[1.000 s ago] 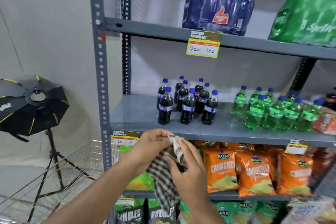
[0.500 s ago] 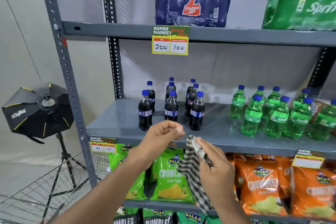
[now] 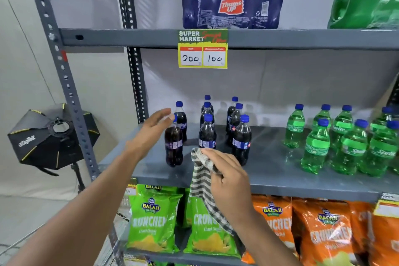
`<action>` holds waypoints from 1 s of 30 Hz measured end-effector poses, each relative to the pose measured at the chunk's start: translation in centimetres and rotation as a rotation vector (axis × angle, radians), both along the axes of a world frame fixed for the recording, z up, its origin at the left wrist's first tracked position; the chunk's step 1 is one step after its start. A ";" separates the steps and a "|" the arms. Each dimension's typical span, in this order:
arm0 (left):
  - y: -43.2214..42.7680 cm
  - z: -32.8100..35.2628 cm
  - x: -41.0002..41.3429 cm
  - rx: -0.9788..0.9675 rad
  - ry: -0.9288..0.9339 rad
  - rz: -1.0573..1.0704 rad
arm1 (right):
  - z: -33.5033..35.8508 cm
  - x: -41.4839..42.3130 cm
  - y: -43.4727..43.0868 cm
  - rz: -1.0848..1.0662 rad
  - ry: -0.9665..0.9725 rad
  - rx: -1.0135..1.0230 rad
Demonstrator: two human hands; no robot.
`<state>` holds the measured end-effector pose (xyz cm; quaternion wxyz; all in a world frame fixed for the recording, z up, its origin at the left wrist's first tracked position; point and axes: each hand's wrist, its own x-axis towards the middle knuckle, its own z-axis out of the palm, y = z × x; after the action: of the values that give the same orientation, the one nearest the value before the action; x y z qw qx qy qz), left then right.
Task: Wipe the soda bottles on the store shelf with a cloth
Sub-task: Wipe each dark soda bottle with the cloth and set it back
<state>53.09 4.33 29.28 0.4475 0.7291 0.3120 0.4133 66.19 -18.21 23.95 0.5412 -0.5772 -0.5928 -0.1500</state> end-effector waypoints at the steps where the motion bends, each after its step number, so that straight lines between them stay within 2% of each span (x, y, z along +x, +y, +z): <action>1: 0.6 -0.1 0.0 -0.008 0.023 -0.054 | 0.2 -0.1 0.8 0.003 0.006 -0.001; 4: 1.8 -0.9 0.1 -0.050 0.075 -0.189 | 0.2 -0.5 2.4 -0.004 0.021 0.004; 7: 2.7 -1.5 0.7 -0.031 0.027 -0.300 | 0.0 -0.7 3.5 -0.028 0.057 -0.025; 10: 3.4 -2.1 1.0 -0.041 -0.100 -0.364 | 0.0 -0.9 4.5 -0.042 0.087 -0.040; 16: 3.1 -1.5 1.7 -0.273 -0.421 -0.533 | 3.0 -1.2 6.8 -0.065 0.045 0.037; 23: 0.2 0.9 2.2 -0.451 -0.508 -0.630 | 8.0 -2.4 9.7 -0.134 -0.201 -0.079; 27: 0.1 1.2 2.0 -0.547 -0.607 -0.726 | 7.8 -3.5 9.0 -0.138 -0.447 -0.023; 30: -0.1 0.9 1.9 -0.562 -0.635 -0.731 | 6.5 -4.0 8.3 -0.148 -0.540 -0.018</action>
<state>55.00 4.27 30.17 0.8107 0.4823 -0.0129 0.3316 62.23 -9.89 30.48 0.3463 -0.5628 -0.6730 -0.3322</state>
